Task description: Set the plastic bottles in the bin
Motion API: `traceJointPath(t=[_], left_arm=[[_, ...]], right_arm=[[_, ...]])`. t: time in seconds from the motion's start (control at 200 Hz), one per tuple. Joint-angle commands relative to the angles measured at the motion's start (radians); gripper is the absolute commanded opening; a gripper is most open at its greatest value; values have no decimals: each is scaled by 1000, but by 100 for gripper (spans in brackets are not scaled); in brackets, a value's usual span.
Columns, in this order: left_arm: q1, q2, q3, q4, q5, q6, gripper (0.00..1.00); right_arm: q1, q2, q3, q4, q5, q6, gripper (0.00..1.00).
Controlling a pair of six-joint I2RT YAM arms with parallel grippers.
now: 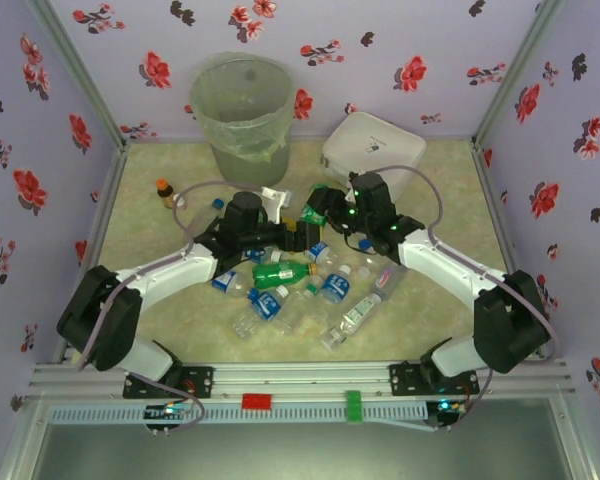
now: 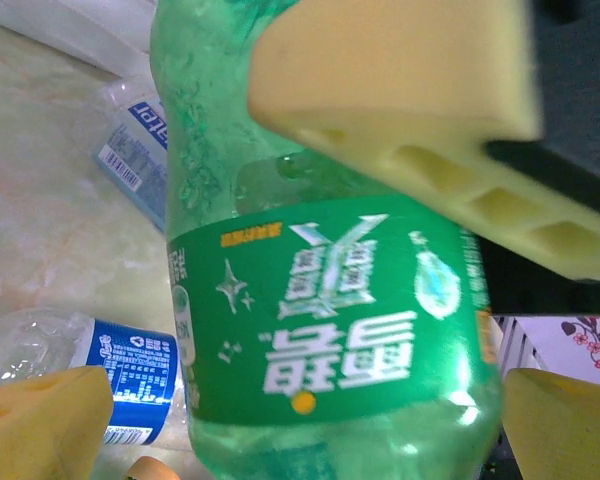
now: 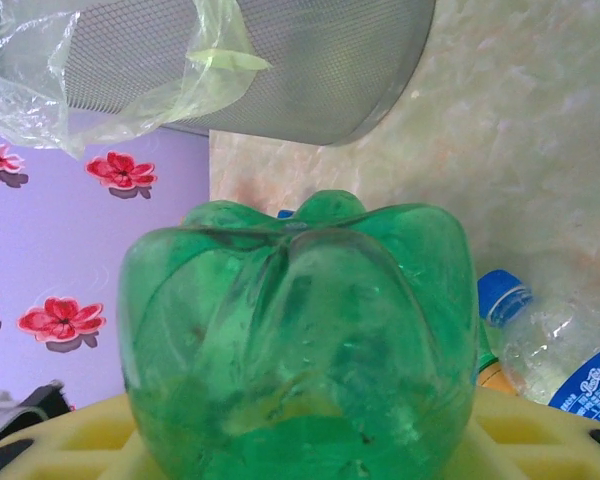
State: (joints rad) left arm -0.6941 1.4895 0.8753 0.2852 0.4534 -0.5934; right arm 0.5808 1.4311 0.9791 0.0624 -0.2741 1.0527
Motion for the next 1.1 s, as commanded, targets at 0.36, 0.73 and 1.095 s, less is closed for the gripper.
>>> traceJointPath(t=[0.36,0.73,1.095], left_arm=[[-7,24,29,117,-50,9,69],[3,-57,-55,74,-126,-23,48],[120,-172,172,-307,-235,139,47]], right_arm=[[22,0,19,33,-9,24,52],[-4,-27,115,-147,67,-92,87],[-68,-106,139,-416,334,-226,100]])
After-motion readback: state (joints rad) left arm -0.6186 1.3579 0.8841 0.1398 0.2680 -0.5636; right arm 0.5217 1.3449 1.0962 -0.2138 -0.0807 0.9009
